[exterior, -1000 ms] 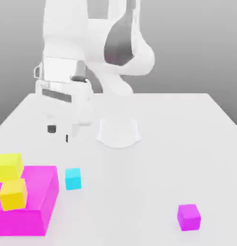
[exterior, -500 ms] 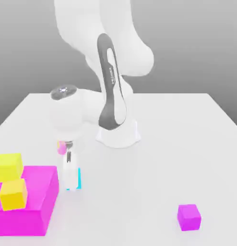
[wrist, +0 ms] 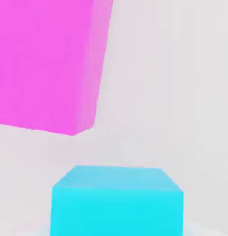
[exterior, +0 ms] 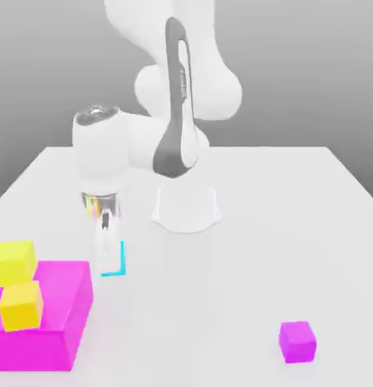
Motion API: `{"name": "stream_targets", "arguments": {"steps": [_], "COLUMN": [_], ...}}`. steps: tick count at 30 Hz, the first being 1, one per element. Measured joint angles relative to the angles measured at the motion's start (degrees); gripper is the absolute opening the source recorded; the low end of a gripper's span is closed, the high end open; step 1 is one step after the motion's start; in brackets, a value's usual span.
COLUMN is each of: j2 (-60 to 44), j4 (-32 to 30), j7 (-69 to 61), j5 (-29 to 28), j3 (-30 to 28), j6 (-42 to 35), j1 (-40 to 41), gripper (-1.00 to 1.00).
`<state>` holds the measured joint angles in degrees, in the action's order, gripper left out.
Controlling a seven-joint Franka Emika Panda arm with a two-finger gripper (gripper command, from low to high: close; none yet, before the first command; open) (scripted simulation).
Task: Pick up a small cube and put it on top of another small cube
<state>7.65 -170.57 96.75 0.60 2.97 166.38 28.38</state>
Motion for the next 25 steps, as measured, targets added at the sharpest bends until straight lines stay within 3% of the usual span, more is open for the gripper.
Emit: {"name": "stream_targets", "arguments": {"steps": [17, 21, 22, 25], "j2": [-7.12, -12.91, -14.31, -14.31], "j4": [34.01, 35.35, 35.01, 35.01], "j7": [-40.23, -43.55, -43.68, -43.68], "j5": [0.09, -0.01, -0.02, -0.02], "j3": [-5.07, -4.32, -4.31, -4.31], "j6": [-29.87, -25.89, -24.16, -24.15], "j1": [-1.3, -0.4, -0.42, -0.42], "gripper": [-1.0, -1.0, 1.0, 1.0]}}
